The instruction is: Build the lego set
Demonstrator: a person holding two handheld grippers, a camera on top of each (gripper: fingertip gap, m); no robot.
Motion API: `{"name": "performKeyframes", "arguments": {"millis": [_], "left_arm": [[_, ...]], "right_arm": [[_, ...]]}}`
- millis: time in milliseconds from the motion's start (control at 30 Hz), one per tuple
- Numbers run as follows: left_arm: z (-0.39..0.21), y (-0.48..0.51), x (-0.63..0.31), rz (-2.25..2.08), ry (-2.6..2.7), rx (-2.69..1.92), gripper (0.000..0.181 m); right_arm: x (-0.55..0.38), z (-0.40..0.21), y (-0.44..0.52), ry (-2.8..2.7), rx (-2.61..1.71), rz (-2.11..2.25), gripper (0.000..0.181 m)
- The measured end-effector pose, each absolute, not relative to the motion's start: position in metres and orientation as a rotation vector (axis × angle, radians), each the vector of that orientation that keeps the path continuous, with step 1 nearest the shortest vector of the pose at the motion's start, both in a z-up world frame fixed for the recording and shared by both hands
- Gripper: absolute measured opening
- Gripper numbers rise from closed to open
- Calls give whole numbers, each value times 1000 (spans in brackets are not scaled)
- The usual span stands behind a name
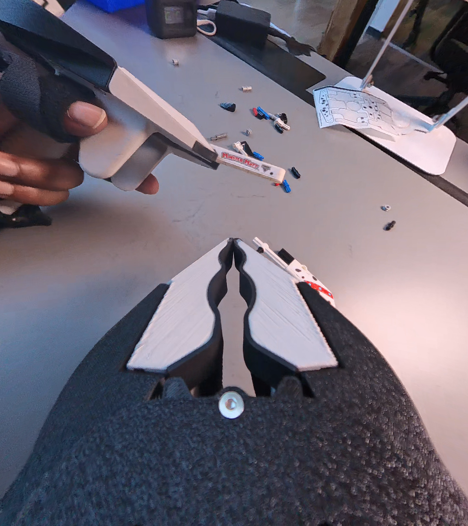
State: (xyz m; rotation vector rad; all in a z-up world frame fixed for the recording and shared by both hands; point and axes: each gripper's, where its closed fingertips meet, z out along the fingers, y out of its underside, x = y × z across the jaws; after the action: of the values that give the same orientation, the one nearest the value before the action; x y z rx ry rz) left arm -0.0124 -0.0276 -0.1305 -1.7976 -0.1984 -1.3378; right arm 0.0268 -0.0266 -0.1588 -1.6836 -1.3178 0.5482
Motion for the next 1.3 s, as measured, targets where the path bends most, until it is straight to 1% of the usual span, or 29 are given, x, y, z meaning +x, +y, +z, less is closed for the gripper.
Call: {"name": "performKeyframes", "arguments": {"millis": [467,833,933,1067,1200,1267,1300], "left_arm": [[-128,-22,-4,-1354,-255,-1768,6],[-128,-27,-2,-1405,-245,-1776,6],[-127,-35,1,-1427,-192,-1797,6],[-126,-44,5,-1453,-127,-1823,7],[-132,-51,25,-1515,-34,-1884,6],[-135,-54,35,-1535,3,-1910,7],[-135,-55,38,-1545,14,-1912,7]], "right_arm": [[17,-163,-28,-1250,-1762,545,0],[17,-166,-28,-1291,-1737,576,0],[24,-152,-23,-1404,-1572,608,15],[45,-137,-24,-1581,-1340,749,41],[53,-133,-24,-1707,-1116,720,47],[52,-134,-27,-1764,-1028,680,45],[50,-135,-29,-1787,-1001,672,41]]}}
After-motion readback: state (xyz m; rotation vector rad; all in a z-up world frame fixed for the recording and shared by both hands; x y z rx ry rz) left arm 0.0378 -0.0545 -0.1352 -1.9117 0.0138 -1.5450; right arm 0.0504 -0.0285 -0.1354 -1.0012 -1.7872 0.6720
